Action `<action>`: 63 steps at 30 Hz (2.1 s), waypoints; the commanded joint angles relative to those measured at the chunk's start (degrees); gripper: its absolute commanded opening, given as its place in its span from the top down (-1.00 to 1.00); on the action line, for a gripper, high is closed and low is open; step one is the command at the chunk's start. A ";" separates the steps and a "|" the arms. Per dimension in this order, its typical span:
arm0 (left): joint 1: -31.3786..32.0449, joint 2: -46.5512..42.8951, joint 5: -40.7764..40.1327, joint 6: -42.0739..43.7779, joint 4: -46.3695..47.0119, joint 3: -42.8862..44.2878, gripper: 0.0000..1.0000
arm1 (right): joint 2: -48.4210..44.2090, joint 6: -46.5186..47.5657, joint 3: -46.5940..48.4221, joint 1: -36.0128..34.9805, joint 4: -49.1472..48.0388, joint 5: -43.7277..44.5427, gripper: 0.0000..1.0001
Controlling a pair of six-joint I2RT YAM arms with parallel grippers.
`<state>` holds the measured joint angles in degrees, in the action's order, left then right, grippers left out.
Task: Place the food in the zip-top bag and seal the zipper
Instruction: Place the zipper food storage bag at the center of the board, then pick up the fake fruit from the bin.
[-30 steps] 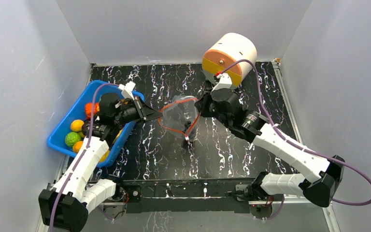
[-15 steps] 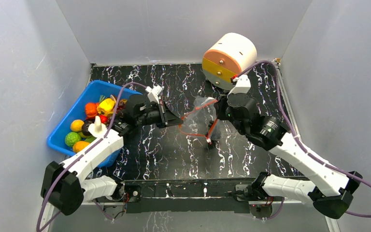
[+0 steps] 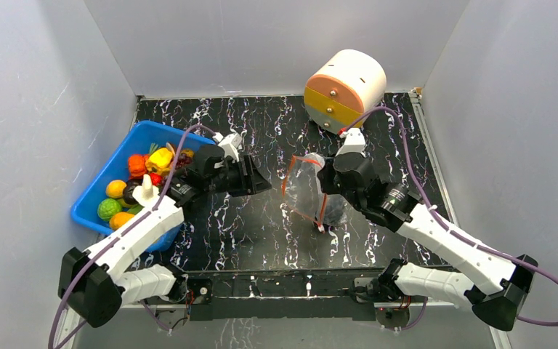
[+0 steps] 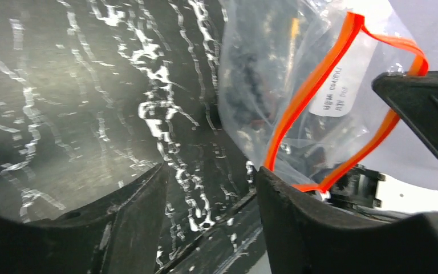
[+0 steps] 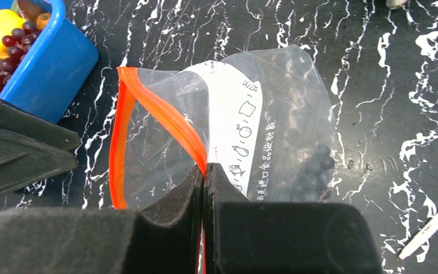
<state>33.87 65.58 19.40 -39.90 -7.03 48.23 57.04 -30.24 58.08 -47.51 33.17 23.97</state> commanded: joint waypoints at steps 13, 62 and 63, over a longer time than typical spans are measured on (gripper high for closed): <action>-6.94 -3.08 -27.66 9.47 -34.11 16.14 -0.19 | -0.49 -1.14 -1.46 0.21 -9.18 -4.41 1.00; -30.48 31.98 -34.35 25.11 -31.26 28.20 -0.04 | -1.76 -2.51 -1.46 0.14 -8.94 -9.83 1.00; -30.44 31.71 -34.25 25.18 -31.68 28.23 0.03 | -1.75 -2.57 -1.42 0.13 -8.72 -9.98 1.00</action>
<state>3.64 98.39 -13.26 -15.92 -37.54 75.35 56.95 -31.97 56.34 -47.51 27.16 13.96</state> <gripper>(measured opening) 0.543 0.009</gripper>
